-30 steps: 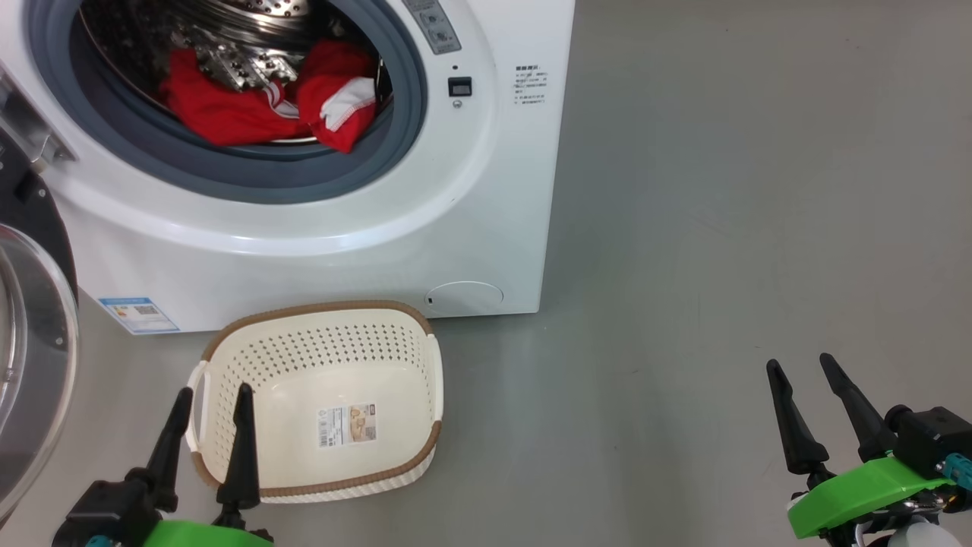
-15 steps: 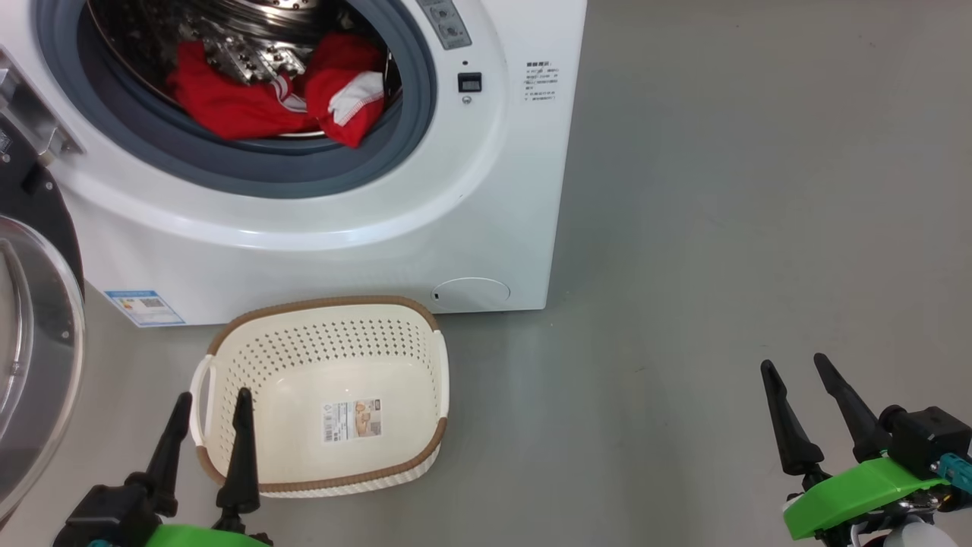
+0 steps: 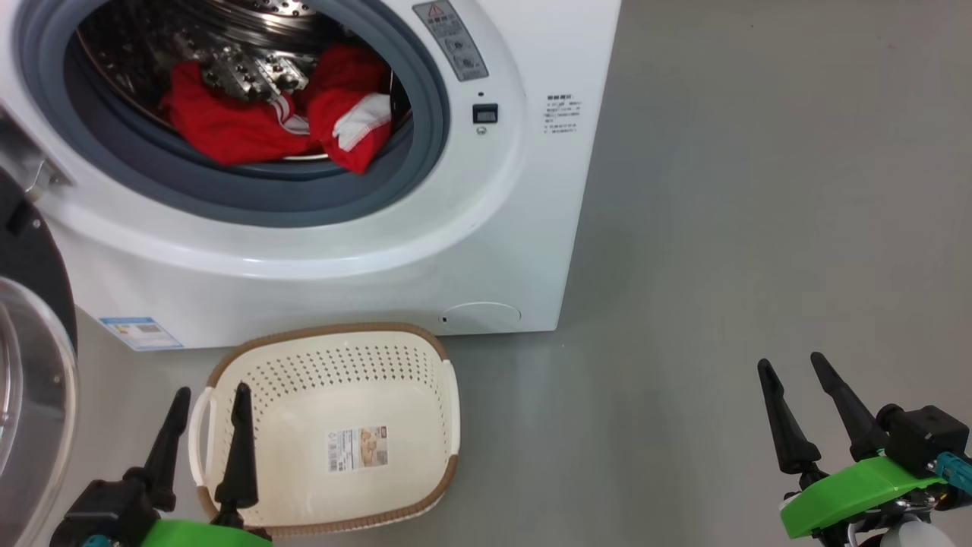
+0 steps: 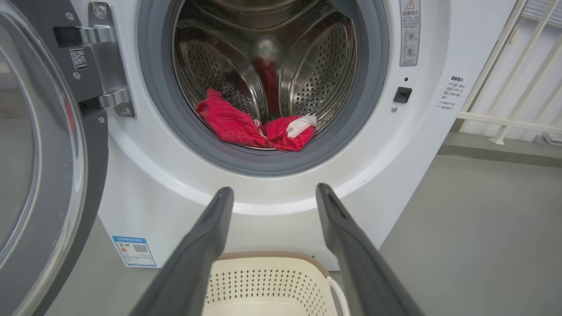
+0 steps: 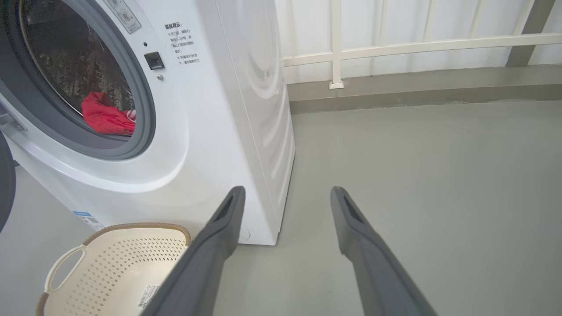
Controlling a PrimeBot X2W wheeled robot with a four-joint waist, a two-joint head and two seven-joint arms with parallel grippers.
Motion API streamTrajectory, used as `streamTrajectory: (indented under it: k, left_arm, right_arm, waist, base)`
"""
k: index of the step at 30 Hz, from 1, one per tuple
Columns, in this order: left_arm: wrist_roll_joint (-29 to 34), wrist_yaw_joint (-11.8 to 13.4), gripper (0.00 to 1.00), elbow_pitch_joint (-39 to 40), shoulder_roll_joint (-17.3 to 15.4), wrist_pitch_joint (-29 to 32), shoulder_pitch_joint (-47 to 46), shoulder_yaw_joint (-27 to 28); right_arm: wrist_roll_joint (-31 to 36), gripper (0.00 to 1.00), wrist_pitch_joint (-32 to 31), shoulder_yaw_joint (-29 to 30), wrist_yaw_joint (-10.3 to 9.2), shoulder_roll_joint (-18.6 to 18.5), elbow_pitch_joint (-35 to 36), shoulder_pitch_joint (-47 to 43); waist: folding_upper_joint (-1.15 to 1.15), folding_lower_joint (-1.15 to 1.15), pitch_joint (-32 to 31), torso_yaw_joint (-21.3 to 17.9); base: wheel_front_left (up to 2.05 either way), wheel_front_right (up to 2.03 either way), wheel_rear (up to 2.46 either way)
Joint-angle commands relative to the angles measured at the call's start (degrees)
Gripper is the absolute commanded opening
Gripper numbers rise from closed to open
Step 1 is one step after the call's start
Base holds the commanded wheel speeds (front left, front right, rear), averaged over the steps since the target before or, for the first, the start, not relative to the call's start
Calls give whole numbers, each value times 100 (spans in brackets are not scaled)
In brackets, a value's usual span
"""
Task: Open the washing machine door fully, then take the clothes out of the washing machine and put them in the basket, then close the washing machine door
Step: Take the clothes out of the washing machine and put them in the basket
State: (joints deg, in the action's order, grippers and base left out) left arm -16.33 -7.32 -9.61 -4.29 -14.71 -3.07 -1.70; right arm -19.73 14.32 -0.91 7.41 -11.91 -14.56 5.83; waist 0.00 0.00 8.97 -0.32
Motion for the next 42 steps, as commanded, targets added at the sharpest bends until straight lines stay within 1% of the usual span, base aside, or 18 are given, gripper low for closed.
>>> streamTrajectory:
  k: [1,8,16,23,29,33,35,42]
  left_arm:
    - [-10,-16,100,105,-118,-29,-241,188]
    - [-18,-16,100,39,-137,-29,-368,135]
    - [-12,-16,100,-48,-105,-29,-420,132]
    - [119,-16,100,-543,-22,-29,-768,156]
    - [268,-16,100,-1152,12,-29,-1502,5]
    - [302,-16,100,-1772,-52,-29,-2179,-105]
    - [211,-16,100,-2075,-73,-29,-2548,-180]
    - [-62,-16,100,-3269,-392,-29,-3833,-573]
  right_arm:
    - [69,100,68,-121,8,-45,150,79]
    - [65,100,68,-131,8,-21,157,125]
    - [60,100,68,-138,8,10,146,147]
    - [60,100,68,-166,8,40,142,196]
    - [67,100,68,-227,8,78,146,289]
    - [66,100,68,-316,8,128,142,360]
    - [58,100,68,-363,8,161,134,400]
    - [26,100,68,-468,8,267,123,573]
  waist:
    - [0,0,24,-6]
    - [0,0,106,-14]
    - [0,0,163,-13]
    - [0,0,249,-4]
    - [0,0,382,-43]
    - [0,0,491,-127]
    - [0,0,560,-192]
    - [0,0,857,-463]
  base:
    - [115,-132,17]
    - [96,-99,4]
    - [14,-14,0]
    - [0,0,0]
    - [0,0,0]
    - [0,0,0]
    - [0,0,0]
    - [0,0,0]
